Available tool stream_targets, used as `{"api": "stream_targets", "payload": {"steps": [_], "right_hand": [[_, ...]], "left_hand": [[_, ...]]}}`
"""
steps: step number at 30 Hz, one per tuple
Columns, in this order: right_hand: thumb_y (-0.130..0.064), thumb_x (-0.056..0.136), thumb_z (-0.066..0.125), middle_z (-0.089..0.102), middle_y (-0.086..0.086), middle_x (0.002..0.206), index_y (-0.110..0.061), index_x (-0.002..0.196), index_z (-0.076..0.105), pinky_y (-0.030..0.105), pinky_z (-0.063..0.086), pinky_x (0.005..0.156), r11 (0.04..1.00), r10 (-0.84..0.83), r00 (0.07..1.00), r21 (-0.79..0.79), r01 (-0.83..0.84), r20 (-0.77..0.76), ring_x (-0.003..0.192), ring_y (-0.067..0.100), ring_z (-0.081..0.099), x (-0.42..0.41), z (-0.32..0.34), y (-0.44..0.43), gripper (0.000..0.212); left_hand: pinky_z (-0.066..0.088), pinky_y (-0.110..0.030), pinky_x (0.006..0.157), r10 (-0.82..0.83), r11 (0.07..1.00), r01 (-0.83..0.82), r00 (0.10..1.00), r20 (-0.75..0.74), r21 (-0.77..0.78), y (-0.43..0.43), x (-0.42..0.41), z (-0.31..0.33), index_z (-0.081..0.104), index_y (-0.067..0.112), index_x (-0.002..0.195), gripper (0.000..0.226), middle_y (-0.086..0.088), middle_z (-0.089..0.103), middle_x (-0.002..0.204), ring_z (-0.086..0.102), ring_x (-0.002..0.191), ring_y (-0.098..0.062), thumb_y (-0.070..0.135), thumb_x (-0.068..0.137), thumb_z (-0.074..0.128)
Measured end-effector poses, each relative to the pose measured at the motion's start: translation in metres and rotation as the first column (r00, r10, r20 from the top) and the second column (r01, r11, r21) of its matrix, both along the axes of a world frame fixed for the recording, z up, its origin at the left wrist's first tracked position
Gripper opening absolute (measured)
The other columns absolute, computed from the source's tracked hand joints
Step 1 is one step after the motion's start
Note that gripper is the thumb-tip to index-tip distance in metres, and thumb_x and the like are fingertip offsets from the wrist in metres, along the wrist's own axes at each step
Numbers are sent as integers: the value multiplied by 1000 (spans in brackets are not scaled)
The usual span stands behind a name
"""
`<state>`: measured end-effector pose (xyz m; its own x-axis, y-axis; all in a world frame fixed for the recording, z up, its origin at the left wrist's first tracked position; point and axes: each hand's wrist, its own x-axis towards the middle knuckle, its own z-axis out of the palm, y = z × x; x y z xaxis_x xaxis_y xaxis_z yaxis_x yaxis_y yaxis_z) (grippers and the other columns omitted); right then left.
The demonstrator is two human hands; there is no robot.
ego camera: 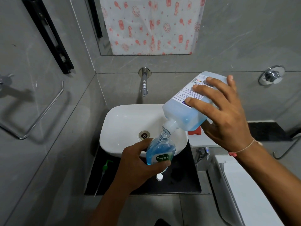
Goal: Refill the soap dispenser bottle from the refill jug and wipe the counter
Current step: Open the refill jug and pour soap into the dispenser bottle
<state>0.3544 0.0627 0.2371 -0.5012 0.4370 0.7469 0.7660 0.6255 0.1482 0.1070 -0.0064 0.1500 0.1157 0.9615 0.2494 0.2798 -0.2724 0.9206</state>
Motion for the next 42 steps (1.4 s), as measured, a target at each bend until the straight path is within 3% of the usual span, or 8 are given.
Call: {"api": "stream_targets", "payload": {"steps": [8, 27, 42], "right_hand": [[-30, 91, 68, 57, 18, 134, -25, 131, 48, 69, 20, 116, 1000, 2, 1000, 19, -2, 2, 134, 39, 43, 2, -4, 4, 45], [-27, 92, 68, 50, 13, 138, -25, 131, 49, 69, 19, 116, 999, 14, 1000, 43, -15, 13, 135, 39, 41, 5, -5, 6, 44], [-26, 91, 71, 56, 16, 134, -25, 129, 51, 70, 22, 113, 997, 22, 1000, 71, -22, 3, 135, 39, 42, 2, -2, 5, 43]], "left_hand": [[56, -14, 73, -7, 1000, 7, 1000, -2, 7, 0, 0, -1, 71, 37, 105, 42, 17, 76, 98, 74, 92, -9, 43, 67, 88], [59, -17, 71, -22, 999, 22, 1000, 0, 25, -1, 0, -2, 68, 50, 104, 42, 19, 75, 100, 75, 90, -10, 48, 67, 87], [58, -15, 73, -23, 999, 23, 1000, -11, 48, -2, -1, -3, 67, 51, 105, 42, 19, 75, 100, 74, 90, -8, 48, 68, 87]]}}
